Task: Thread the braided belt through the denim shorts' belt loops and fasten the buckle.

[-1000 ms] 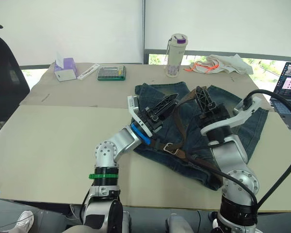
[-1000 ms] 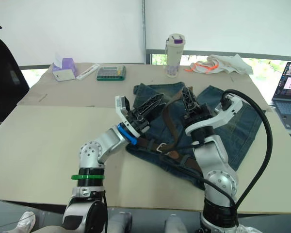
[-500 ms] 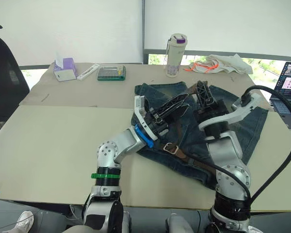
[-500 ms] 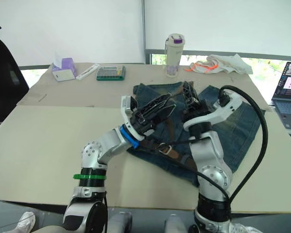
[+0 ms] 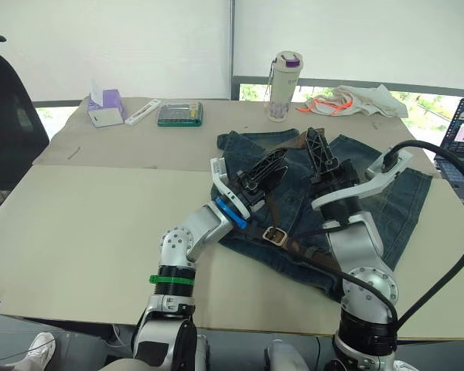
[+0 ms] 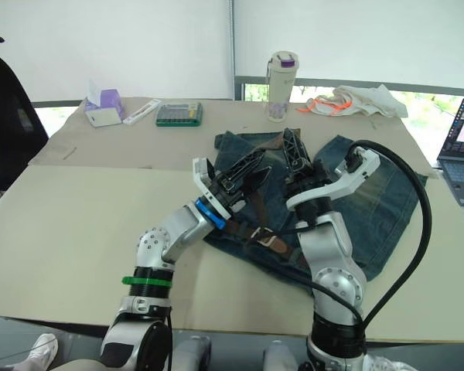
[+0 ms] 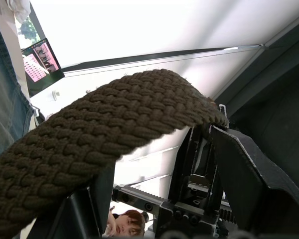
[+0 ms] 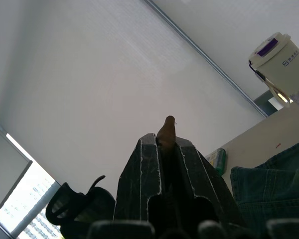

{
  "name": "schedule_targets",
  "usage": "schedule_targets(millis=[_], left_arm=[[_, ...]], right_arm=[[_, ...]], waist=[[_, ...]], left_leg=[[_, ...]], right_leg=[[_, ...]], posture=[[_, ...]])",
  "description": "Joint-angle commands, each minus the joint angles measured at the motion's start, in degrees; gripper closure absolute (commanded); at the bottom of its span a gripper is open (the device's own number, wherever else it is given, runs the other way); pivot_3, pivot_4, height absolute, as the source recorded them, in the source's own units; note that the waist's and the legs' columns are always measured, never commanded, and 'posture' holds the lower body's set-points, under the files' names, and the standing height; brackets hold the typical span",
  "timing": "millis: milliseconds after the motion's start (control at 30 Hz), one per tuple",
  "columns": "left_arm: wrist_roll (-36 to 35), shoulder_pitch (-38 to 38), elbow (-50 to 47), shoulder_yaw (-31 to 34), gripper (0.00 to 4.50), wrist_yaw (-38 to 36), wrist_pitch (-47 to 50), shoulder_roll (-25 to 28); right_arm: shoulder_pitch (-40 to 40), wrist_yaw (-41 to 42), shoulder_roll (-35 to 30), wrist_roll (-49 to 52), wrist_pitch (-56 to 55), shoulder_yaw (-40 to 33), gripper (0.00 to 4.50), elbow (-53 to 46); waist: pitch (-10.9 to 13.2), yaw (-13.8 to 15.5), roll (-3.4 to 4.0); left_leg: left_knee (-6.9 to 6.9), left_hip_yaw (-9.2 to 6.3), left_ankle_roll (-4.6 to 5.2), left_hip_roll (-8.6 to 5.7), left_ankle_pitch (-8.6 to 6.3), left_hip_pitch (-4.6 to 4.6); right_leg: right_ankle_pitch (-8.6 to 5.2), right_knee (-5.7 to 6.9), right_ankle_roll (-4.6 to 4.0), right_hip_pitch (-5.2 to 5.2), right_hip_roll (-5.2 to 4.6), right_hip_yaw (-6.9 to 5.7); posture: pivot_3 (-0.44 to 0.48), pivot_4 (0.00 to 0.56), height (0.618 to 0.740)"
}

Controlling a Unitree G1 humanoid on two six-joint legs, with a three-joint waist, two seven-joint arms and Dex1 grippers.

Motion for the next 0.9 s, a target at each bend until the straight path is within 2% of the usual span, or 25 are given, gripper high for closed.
schedule_targets(millis=[33,233,567,900], left_arm=[[-3.3,-1.4,-2.5,1.8,1.39,-1.6,-2.9,-7.0],[-5.1,-1.0,-2.3,2.0,1.39,-2.6,-3.5,-6.8],[-5.9,0.7,-2.2,-2.0,1.39,-6.5,3.2,-3.8],[-6.0,0.4,-1.7,-0.3,1.39,-5.5,0.6,-4.8]], right_arm=[[0.6,0.7,-0.3,1.5,-0.2,0.3,4.50,-2.7],[0.8,0.1,-0.3,2.8,-0.4,-0.8,4.50,-2.5],[0.3,-0.9,-0.1,3.8,-1.1,-1.3,4.50,-2.1],[1.5,-0.4,-0.5,4.6,-0.2,-0.1,4.50,-2.8]], waist=[[0.0,0.0,0.00],[0.0,0.0,0.00],[0.0,0.0,0.00],[0.0,0.1,0.00]], left_leg=[[0.00,0.00,0.00,0.00,0.00,0.00],[0.00,0.00,0.00,0.00,0.00,-0.01],[-0.01,0.00,0.00,0.00,0.00,-0.02],[-0.02,0.00,0.00,0.00,0.00,-0.02]], right_leg=[[0.00,0.00,0.00,0.00,0.00,0.00],[0.00,-0.01,-0.01,-0.01,0.00,0.00],[0.00,-0.01,-0.01,-0.01,0.00,0.00],[0.01,-0.03,-0.01,-0.01,0.00,0.00]], posture=[[0.000,0.150,0.740],[0.000,0.150,0.740],[0.000,0.150,0.740],[0.000,0.150,0.740]])
